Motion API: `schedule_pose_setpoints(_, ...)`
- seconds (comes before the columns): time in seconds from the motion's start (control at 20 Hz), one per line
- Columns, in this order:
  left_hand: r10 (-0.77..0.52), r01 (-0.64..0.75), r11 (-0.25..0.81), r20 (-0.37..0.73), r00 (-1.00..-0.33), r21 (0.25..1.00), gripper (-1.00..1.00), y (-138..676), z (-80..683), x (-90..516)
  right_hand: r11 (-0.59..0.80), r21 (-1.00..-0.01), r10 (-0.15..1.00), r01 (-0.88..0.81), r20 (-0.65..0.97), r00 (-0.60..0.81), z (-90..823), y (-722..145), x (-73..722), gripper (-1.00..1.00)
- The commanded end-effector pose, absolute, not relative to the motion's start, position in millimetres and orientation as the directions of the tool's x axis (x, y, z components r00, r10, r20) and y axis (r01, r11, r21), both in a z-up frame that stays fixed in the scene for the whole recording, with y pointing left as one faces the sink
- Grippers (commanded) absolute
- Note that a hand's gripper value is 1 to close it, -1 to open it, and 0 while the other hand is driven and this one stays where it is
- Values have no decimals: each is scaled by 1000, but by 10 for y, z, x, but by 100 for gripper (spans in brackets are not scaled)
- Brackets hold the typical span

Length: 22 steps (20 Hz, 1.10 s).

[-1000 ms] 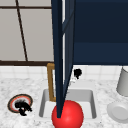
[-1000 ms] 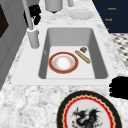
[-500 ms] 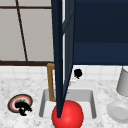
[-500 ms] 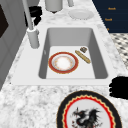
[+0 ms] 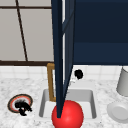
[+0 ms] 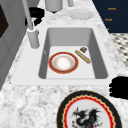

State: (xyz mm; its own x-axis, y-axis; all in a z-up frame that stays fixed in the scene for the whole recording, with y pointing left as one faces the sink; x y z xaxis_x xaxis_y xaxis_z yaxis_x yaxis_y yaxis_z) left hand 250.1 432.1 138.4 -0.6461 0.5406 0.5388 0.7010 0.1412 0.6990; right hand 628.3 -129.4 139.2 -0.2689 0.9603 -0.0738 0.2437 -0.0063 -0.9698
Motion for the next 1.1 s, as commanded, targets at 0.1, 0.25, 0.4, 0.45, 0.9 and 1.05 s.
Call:
schedule_pose_setpoints(0.1,541,701,141,539,-646,699,0,4321,1384,2501,41,-963,963,265,-32,-267,1086,-1385,6165,100)
schedule_pose_setpoints(0.25,541,701,141,539,-646,699,0,4321,1384,2501,59,-944,965,326,-30,-261,1007,-1408,6113,100)
schedule_pose_setpoints(0.4,541,701,141,539,-646,699,0,4321,1384,2501,74,-928,966,364,-24,-257,972,-1406,6133,100)
schedule_pose_setpoints(0.45,541,701,141,539,-646,699,0,4321,1384,2501,76,-926,966,369,-22,-256,964,-1393,6153,100)
schedule_pose_setpoints(0.9,541,701,141,539,-646,699,0,4321,1384,2501,103,-869,971,484,-18,-238,828,-1386,6202,100)
schedule_pose_setpoints(1.05,541,701,141,539,-646,699,0,4321,1384,2501,108,-849,972,517,-18,-233,792,-1390,6204,100)
